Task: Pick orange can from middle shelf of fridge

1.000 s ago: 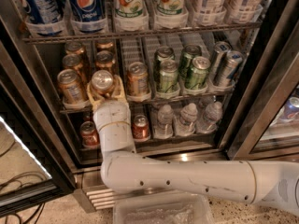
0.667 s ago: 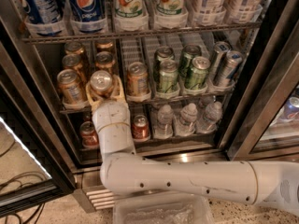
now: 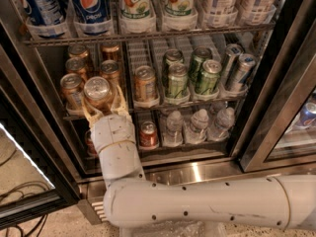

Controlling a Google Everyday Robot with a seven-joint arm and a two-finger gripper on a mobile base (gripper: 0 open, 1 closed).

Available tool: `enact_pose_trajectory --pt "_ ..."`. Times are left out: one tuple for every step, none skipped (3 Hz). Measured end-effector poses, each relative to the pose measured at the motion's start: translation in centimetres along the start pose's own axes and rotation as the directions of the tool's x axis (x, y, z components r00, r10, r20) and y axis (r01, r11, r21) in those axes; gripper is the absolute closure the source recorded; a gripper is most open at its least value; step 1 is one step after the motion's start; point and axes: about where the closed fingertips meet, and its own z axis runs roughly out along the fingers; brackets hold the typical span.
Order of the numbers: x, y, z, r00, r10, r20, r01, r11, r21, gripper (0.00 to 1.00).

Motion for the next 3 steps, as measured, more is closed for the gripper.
enact_pose_trajectory --pt "-2.8 1.4 -2.9 0.999 -0.017 0.03 0.019 0.9989 -0.044 1.0" --pt "-5.9 3.3 -6.4 0.997 -0.038 0.066 0.044 0.9943 -0.097 1.0" --pt "-5.9 3.3 -6.4 0.997 -0.038 0.066 0.044 0.9943 -0.098 1.0"
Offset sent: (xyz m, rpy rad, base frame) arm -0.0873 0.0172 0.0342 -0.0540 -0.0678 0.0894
